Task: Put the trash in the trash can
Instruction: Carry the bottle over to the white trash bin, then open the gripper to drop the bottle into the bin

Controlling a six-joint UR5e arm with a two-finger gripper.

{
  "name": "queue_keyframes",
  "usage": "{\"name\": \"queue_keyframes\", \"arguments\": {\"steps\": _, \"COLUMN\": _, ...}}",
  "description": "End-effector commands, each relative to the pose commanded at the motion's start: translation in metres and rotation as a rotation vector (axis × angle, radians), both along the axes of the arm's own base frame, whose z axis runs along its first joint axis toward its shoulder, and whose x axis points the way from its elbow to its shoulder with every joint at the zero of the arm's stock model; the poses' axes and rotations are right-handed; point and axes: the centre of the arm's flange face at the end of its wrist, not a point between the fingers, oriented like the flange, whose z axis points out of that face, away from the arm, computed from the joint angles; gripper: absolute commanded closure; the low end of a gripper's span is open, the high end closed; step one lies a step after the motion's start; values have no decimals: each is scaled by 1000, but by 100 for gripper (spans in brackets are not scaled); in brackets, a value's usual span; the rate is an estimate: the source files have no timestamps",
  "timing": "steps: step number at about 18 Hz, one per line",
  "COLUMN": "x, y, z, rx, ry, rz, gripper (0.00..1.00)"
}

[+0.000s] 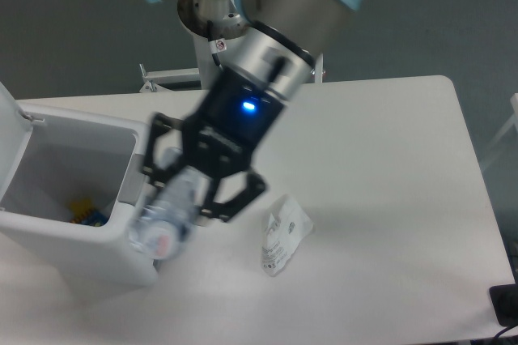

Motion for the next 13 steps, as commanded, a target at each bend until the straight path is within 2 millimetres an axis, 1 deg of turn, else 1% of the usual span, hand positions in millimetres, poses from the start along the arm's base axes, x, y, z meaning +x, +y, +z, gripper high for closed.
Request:
{"name": "queue_keyframes", "arguments": {"steps": 1, "x": 16, "y": 4, "z": 2, "rx": 1, "ry": 1, "rz": -23, "gripper": 66}}
{"name": "queue_keyframes", "arguments": {"steps": 5, "x": 51, "y": 18, "z": -4, "rx": -4, "ry": 4, "rz": -83, "gripper": 66}}
{"name": "queue_keyframes", "arguments": {"steps": 7, "x": 67, "y": 26, "z": -12, "rx": -5, "ry": 17, "rz": -124, "gripper": 64}}
{"name": "queue_keyframes", "arguments": {"steps": 9, "x": 74, "y": 32, "z": -22, "rx": -16, "ry": 9, "rz": -140, "gripper": 63}}
{"name": "queue_keyframes", "arguments": {"steps": 11, "x": 74, "y": 34, "z": -39, "rx": -20, "ry": 26, "rz": -159, "gripper": 62}}
{"name": "queue_keyframes", "arguments": {"steps": 12, "x": 78, "y": 36, "z": -47, "rx": -21, "ry": 31, "rz": -171, "gripper": 61}}
{"name": "queue_keyframes", "arguments": {"steps": 13, "x": 80, "y": 36, "z": -53, "rx": -23, "ry": 34, "rz": -176, "gripper": 57}}
